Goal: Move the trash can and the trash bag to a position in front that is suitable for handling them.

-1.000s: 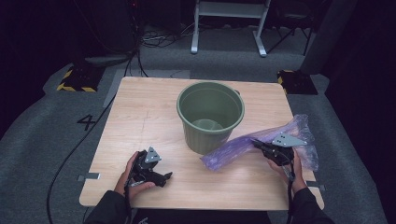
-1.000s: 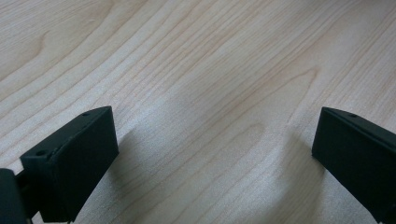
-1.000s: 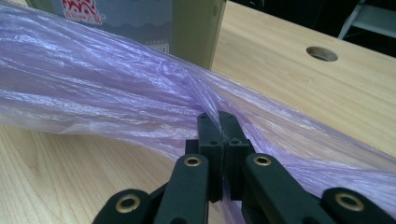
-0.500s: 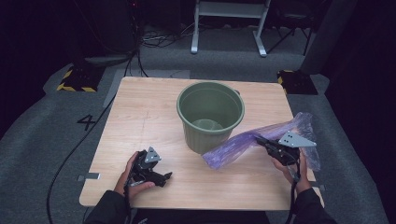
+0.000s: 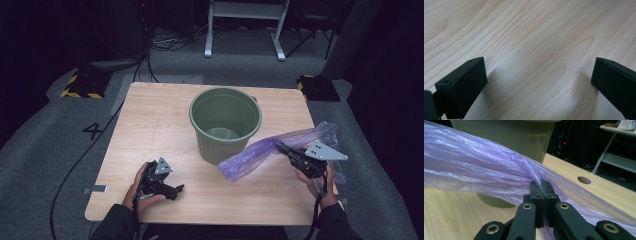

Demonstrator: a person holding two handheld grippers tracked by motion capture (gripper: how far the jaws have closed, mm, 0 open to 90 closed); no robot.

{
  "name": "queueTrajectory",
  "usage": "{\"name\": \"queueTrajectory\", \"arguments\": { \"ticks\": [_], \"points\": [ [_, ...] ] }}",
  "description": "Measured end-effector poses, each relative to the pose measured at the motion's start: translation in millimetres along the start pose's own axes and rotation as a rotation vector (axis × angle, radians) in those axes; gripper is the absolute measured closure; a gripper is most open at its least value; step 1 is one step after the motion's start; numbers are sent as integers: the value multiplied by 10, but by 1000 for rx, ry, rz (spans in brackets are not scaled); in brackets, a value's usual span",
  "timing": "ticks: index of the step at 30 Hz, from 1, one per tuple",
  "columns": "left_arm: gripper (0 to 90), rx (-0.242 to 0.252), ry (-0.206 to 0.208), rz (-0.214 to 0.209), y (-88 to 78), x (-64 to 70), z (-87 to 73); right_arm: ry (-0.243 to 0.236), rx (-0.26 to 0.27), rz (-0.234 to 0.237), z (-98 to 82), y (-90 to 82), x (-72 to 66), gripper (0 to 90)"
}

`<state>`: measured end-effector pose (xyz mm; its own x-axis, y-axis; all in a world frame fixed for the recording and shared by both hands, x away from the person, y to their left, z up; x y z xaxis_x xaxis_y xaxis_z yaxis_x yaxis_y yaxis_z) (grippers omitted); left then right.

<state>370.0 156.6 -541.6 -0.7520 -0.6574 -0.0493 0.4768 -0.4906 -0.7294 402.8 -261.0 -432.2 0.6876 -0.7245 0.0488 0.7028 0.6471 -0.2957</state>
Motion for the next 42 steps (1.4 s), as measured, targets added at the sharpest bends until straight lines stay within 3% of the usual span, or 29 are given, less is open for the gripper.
{"name": "queueTrajectory", "arguments": {
  "ticks": [13, 22, 32, 42],
  "points": [
    [0, 2, 0, 1, 2, -1, 1, 6, 74, -21, 209, -141, 28, 900],
    [0, 3, -1, 3, 5, -4, 5, 19, 136, -55, 442, -226, 133, 900],
    [0, 3, -1, 3, 6, -5, 6, -1, 149, -72, 626, -150, 173, 900],
    [0, 3, -1, 2, 7, -6, 7, 9, 150, -93, 747, -43, 231, 900]
  ]
}}
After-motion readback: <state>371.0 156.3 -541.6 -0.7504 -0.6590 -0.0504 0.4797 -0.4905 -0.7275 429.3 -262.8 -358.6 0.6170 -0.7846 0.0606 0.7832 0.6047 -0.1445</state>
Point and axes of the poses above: each handheld gripper's, and its own axes: y roughly forward along the jaws, z roughly out of its top, x roughly to its right, the point moved 5 cm from there along y, roughly forward along the jaws, and after that the axes turned 5 degrees about y, right-handed, at the moved point
